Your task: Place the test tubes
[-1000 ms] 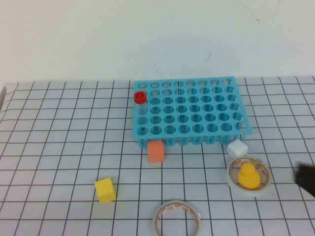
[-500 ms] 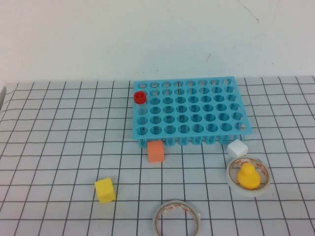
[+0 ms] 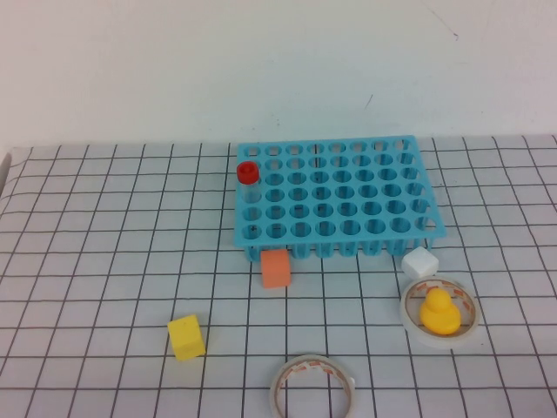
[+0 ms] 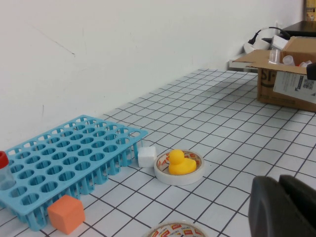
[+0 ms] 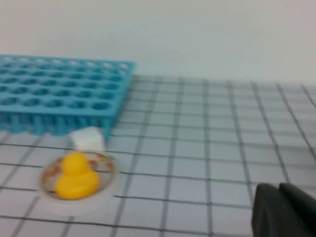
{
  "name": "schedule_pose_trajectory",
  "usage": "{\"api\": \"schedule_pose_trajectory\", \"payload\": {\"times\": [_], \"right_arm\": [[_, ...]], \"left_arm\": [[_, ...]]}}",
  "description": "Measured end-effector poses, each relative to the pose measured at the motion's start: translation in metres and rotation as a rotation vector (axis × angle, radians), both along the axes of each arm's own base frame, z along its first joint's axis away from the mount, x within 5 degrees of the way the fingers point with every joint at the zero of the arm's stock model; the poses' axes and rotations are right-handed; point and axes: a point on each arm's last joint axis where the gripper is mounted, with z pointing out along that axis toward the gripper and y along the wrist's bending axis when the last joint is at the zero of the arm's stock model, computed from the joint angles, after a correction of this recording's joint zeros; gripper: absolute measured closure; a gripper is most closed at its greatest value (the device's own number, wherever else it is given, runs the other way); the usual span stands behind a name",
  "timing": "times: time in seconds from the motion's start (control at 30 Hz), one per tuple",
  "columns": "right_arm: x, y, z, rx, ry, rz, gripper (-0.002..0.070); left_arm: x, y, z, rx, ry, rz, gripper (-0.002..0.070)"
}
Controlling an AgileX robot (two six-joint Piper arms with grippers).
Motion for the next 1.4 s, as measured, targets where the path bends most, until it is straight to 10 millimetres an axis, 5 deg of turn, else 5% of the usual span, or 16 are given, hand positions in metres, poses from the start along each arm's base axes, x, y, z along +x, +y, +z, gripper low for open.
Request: {"api": "schedule_pose_trajectory", "payload": {"times": [0.4,1.4], "right_arm": [[-0.014,-0.017,-0.015,0.064,0.118,-0.275,0.0678],[-0.013,-0.011,-0.015,0.082,0.141,-0.179,0.0678]], "left_arm": [[-0.001,-0.001,-0.001,0.007,0.001,-0.017,0.0676],[-0.004,-0.003,-0.001,0.016,0.005,-0.051,0.0676]]}}
